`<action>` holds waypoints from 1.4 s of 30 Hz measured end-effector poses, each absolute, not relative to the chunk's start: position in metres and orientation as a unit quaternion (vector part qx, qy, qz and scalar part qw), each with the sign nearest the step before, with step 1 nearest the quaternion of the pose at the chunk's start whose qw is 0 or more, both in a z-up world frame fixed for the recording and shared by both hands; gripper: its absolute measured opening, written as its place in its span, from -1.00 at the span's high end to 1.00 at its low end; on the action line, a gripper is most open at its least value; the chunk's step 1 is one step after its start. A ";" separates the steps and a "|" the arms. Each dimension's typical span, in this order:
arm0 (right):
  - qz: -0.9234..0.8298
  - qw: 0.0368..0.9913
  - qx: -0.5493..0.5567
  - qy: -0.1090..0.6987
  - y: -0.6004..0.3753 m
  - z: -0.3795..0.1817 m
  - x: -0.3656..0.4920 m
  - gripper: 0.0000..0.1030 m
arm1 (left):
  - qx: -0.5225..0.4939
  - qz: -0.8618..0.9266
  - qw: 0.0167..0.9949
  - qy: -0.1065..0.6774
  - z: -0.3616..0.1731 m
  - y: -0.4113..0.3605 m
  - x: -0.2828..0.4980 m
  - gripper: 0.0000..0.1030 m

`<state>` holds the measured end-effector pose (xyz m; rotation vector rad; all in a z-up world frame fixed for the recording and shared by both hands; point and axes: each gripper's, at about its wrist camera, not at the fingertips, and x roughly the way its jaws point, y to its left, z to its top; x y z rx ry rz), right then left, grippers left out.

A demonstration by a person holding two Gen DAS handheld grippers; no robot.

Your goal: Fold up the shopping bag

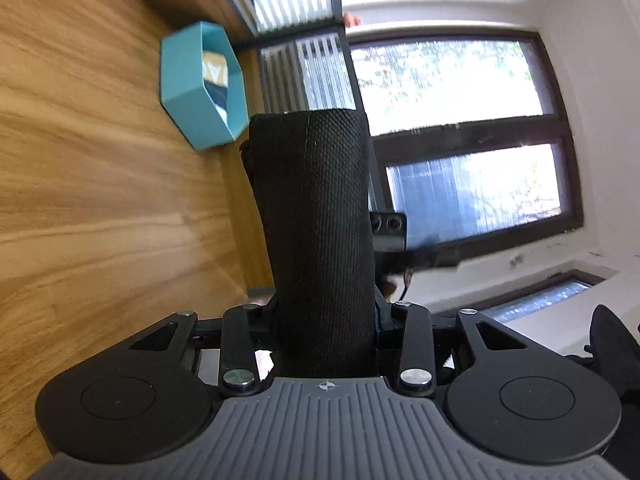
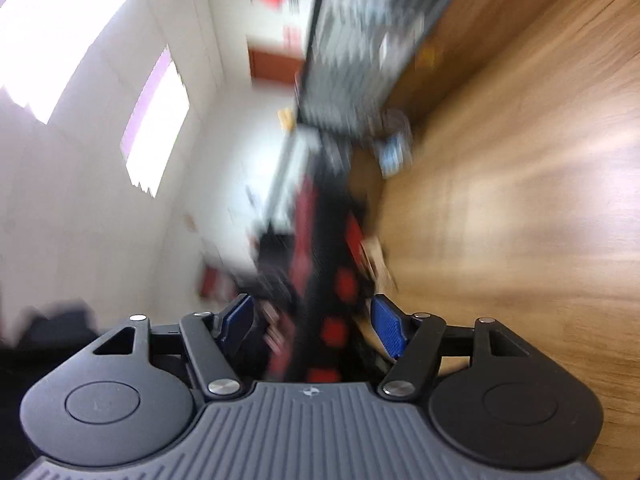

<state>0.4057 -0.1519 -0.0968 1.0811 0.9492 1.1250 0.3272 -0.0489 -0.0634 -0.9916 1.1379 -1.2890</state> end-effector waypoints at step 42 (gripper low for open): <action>0.485 0.748 0.260 0.372 -0.047 -0.012 0.460 0.21 | -0.359 -0.645 0.481 0.473 -0.066 -0.047 0.413 0.13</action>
